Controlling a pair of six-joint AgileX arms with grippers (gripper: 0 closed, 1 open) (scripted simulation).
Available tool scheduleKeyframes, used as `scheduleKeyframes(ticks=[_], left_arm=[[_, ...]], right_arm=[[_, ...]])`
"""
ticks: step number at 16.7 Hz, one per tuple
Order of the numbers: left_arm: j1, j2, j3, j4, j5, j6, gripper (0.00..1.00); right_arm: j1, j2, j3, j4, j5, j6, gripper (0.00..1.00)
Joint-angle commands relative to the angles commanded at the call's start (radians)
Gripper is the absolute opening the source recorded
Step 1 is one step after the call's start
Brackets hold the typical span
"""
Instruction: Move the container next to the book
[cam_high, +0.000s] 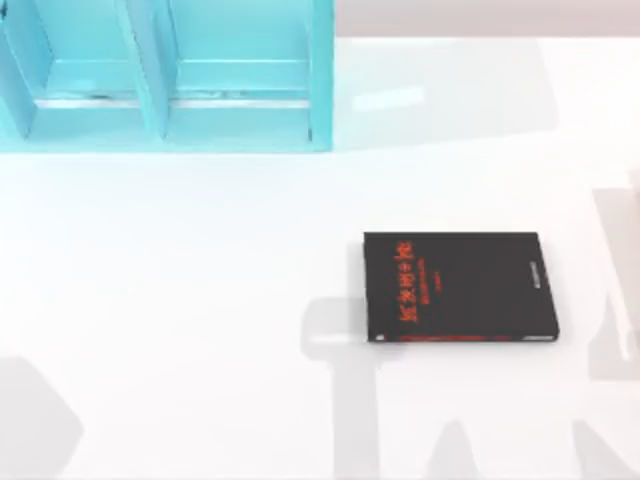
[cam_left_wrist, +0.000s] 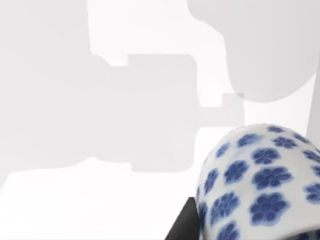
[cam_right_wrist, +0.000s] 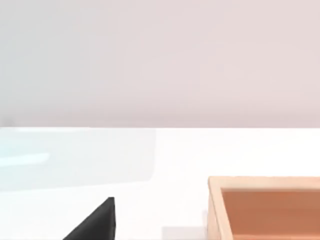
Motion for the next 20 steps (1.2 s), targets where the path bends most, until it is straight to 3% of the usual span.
scheduleKeyframes(ticks=[4, 9, 13, 20], left_arm=[[-0.011, 0.012, 0.007, 0.001, -0.003, -0.021, 0.0], [-0.136, 0.092, 0.119, -0.018, -0.031, -0.27, 0.0], [-0.31, 0.197, 0.264, -0.046, -0.065, -0.622, 0.0], [-0.7, 0.42, 0.568, -0.124, -0.11, -1.392, 0.0]], right_arm=[[0.0, 0.0, 0.0, 0.0, 0.0, 0.0, 1.0], [0.0, 0.0, 0.0, 0.0, 0.0, 0.0, 1.0], [0.0, 0.0, 0.0, 0.0, 0.0, 0.0, 1.0], [0.0, 0.0, 0.0, 0.0, 0.0, 0.0, 1.0]])
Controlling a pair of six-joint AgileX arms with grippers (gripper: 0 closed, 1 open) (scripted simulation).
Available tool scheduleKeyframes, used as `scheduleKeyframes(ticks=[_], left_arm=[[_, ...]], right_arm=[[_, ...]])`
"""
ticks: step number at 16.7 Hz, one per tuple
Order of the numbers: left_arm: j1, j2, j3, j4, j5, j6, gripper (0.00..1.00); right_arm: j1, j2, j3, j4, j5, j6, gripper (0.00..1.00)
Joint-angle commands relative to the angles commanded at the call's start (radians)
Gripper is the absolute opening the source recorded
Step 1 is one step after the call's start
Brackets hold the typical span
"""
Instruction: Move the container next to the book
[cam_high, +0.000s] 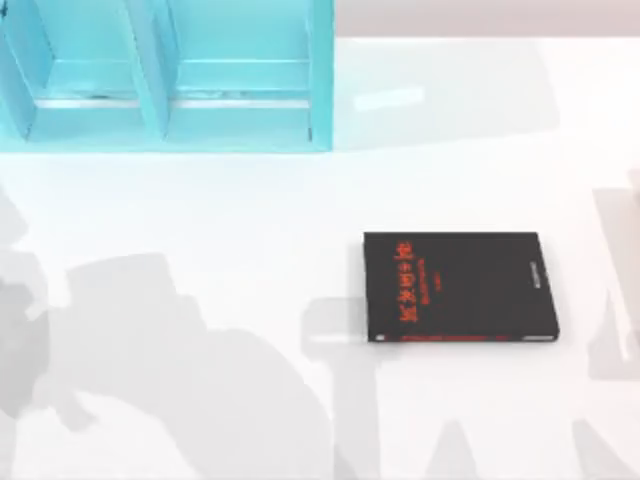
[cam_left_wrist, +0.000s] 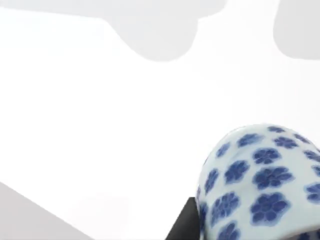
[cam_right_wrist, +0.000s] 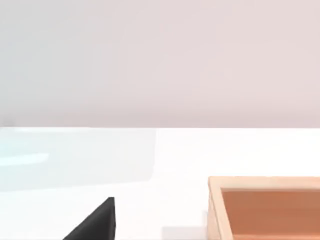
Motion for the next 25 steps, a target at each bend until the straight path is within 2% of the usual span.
scheduleKeyframes(ticks=[8, 14, 20, 25], left_arm=[[-0.468, 0.227, 0.329, -0.111, 0.011, -0.902, 0.0], [-0.757, 0.338, 0.506, -0.187, 0.05, -1.438, 0.0], [-0.949, 0.394, 0.609, -0.243, 0.095, -1.777, 0.0], [-1.01, 0.406, 0.639, -0.262, 0.116, -1.879, 0.0]], right_arm=[[0.0, 0.0, 0.0, 0.0, 0.0, 0.0, 1.0], [0.0, 0.0, 0.0, 0.0, 0.0, 0.0, 1.0], [0.0, 0.0, 0.0, 0.0, 0.0, 0.0, 1.0], [0.0, 0.0, 0.0, 0.0, 0.0, 0.0, 1.0]])
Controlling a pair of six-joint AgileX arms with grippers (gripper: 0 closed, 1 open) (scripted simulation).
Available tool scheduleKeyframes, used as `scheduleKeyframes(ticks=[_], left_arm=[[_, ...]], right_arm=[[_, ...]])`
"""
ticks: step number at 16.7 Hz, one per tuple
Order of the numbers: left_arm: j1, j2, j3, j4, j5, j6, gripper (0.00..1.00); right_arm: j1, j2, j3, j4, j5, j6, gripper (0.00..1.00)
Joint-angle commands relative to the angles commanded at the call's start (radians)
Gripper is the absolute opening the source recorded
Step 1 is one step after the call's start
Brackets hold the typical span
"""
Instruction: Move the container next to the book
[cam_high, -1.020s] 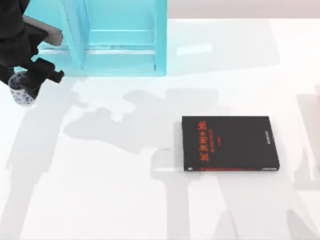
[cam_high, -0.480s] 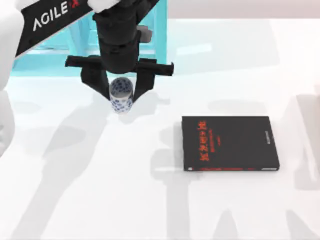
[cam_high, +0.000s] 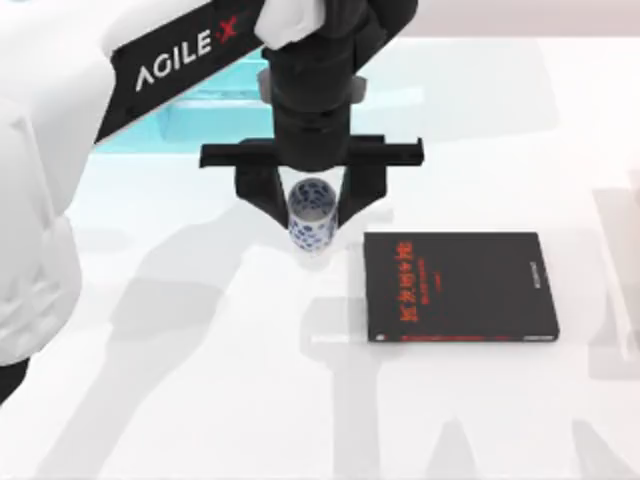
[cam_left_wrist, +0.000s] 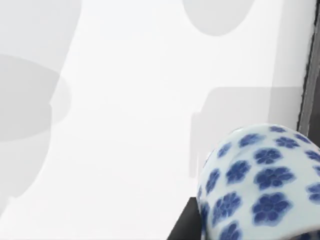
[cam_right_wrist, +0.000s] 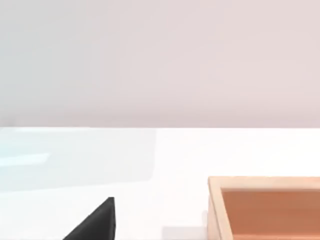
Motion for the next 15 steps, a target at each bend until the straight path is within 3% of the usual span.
scheduleKeyframes(ticks=[7, 15], left_arm=[[0.001, -0.001, -0.02, 0.019, -0.001, 0.006, 0.0], [0.002, 0.01, -0.241, 0.251, 0.0, 0.002, 0.0]], right_arm=[[0.0, 0.0, 0.0, 0.0, 0.0, 0.0, 1.0], [0.0, 0.0, 0.0, 0.0, 0.0, 0.0, 1.0]])
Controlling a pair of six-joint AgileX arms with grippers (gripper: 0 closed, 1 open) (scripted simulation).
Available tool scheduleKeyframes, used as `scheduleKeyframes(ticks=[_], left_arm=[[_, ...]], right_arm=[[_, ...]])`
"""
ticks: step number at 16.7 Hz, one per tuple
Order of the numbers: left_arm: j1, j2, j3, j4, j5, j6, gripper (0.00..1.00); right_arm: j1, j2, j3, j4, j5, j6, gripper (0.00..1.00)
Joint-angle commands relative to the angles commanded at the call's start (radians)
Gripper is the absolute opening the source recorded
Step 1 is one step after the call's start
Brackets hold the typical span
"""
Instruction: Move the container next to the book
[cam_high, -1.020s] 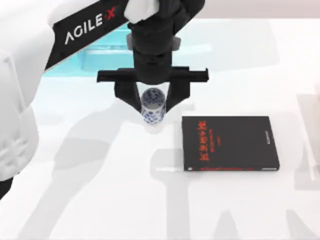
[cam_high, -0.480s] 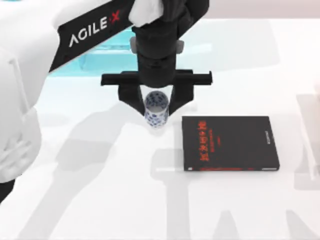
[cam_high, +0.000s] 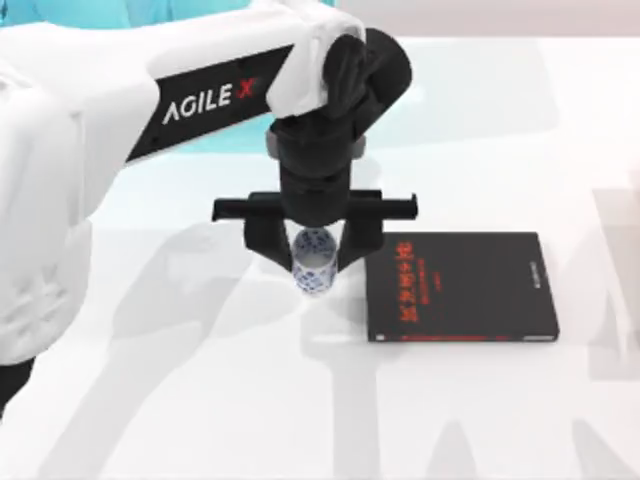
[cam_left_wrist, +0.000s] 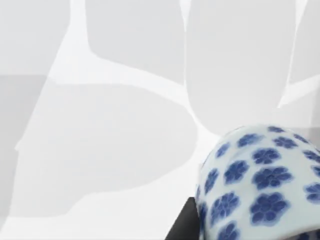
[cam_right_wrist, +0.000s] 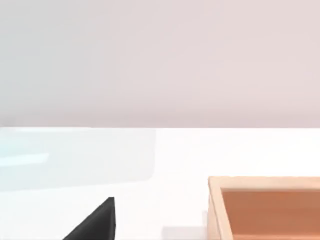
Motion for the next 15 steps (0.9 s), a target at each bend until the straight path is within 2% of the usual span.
scheduleKeyframes(ticks=[3, 15], left_arm=[[0.0, 0.0, 0.0, 0.0, 0.0, 0.0, 0.0], [0.0, 0.0, 0.0, 0.0, 0.0, 0.0, 0.9]], right_arm=[[0.0, 0.0, 0.0, 0.0, 0.0, 0.0, 1.0], [0.0, 0.0, 0.0, 0.0, 0.0, 0.0, 1.0]])
